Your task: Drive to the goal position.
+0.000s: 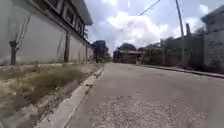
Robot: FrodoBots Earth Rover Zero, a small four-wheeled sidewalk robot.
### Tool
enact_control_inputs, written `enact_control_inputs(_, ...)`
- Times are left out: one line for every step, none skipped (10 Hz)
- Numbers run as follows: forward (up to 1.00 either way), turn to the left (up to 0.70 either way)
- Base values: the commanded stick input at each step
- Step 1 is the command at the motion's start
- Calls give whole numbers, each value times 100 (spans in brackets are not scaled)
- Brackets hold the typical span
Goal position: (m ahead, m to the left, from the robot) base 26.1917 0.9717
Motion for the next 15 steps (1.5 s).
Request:
enact_control_inputs(100, 6)
enact_control_inputs(100, 2)
enact_control_inputs(100, 2)
enact_control_inputs(100, 2)
enact_control_inputs(100, 1)
enact_control_inputs(100, -1)
enact_control_inputs(100, -3)
enact_control_inputs(100, -9)
enact_control_inputs(100, -9)
enact_control_inputs(100, -4)
enact_control_inputs(100, -3)
enact_control_inputs(100, -2)
enact_control_inputs(100, -1)
enact_control_inputs(100, 0)
enact_control_inputs(100, 0)
